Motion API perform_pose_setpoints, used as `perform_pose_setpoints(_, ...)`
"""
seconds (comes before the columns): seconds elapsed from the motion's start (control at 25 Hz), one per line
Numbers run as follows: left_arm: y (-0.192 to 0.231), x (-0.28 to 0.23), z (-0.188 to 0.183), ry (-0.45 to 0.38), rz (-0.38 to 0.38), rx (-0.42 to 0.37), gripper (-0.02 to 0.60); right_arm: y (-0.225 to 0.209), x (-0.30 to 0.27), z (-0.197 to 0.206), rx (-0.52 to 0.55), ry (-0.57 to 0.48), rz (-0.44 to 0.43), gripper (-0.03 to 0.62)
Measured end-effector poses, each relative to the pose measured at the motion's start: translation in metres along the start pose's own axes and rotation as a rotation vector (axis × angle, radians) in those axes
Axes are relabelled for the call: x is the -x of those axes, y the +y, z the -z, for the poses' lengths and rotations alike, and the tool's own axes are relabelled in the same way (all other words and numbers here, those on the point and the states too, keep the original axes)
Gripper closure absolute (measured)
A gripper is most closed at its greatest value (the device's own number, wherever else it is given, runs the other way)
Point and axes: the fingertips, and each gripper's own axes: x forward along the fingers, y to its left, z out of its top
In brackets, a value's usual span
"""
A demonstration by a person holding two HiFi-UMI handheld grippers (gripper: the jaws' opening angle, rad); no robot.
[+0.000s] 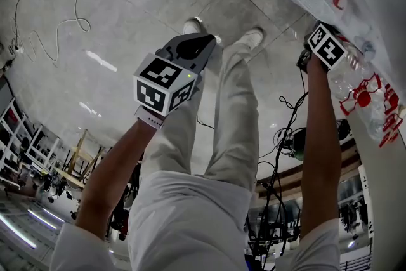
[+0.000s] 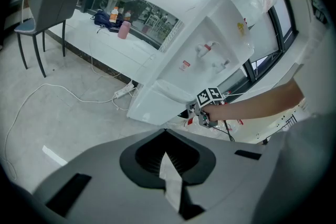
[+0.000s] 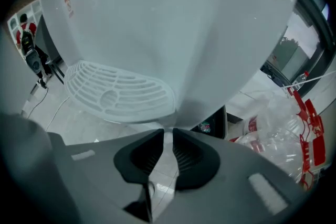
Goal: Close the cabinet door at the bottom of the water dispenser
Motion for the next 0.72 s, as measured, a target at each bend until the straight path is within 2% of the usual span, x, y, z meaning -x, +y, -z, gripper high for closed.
perform_pose_setpoints(0.48, -0.015, 0.006, -0.017, -0.005, 0.024, -0.037, 0.575, 0.005, 0.019, 0.012, -0.09, 0.002, -0.043, 0.512)
perform_pose_setpoints(0.72, -0.029, 0.033, -0.039, -0.02, 0.039, -0.085, 0.575, 0.022, 0.062, 0.019, -0.02, -0.008, -0.093, 0.513)
